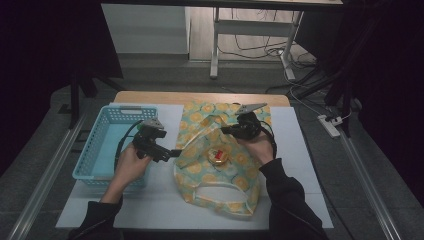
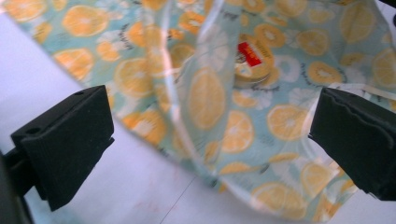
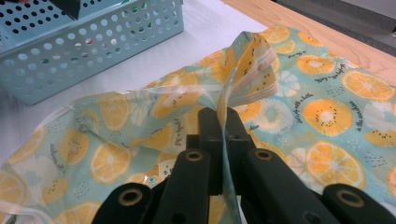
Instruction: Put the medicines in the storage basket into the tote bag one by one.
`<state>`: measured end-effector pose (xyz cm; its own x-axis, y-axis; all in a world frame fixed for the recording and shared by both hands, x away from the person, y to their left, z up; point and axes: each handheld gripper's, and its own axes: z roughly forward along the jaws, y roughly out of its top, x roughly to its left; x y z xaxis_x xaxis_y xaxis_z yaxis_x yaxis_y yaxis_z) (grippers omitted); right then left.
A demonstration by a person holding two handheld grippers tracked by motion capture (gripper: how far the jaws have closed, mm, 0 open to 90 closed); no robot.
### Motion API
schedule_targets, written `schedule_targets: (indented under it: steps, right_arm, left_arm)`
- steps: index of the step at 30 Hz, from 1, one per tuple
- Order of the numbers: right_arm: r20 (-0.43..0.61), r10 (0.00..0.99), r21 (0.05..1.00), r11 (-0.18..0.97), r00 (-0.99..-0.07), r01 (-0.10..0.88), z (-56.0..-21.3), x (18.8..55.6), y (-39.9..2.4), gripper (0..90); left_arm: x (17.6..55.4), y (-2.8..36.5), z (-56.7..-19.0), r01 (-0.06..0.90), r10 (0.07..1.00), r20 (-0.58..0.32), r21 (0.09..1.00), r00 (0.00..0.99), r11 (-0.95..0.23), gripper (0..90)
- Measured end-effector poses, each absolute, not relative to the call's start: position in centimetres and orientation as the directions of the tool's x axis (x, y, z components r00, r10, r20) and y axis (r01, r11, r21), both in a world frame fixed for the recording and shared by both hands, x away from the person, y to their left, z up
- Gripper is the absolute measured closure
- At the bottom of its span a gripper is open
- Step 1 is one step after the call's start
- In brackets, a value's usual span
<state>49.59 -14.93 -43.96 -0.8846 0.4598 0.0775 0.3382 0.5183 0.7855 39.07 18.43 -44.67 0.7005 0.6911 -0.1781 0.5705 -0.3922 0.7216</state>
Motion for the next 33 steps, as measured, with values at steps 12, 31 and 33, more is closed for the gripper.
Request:
schedule_targets:
  steps: [12,31,33]
  right_arm:
    - [0.076,0.458,0.783,0.522,-0.886,0.337,-44.1,49.6,-14.9,90.0]
    - [0.076,0.452,0.781,0.527,-0.889,0.335,-44.2,49.6,-14.7,90.0]
    - [0.077,0.452,0.781,0.527,-0.889,0.335,-44.2,49.6,-14.7,90.0]
  left_arm:
    - [37.6,24.2,-45.3,0.634,0.803,-0.151,0.702,0.576,-0.324,2.3]
    - [38.5,27.9,-48.0,0.732,0.85,-0.127,0.583,0.511,-0.353,0.0]
    - [38.8,28.0,-48.4,0.745,0.854,-0.131,0.565,0.504,-0.353,0.0]
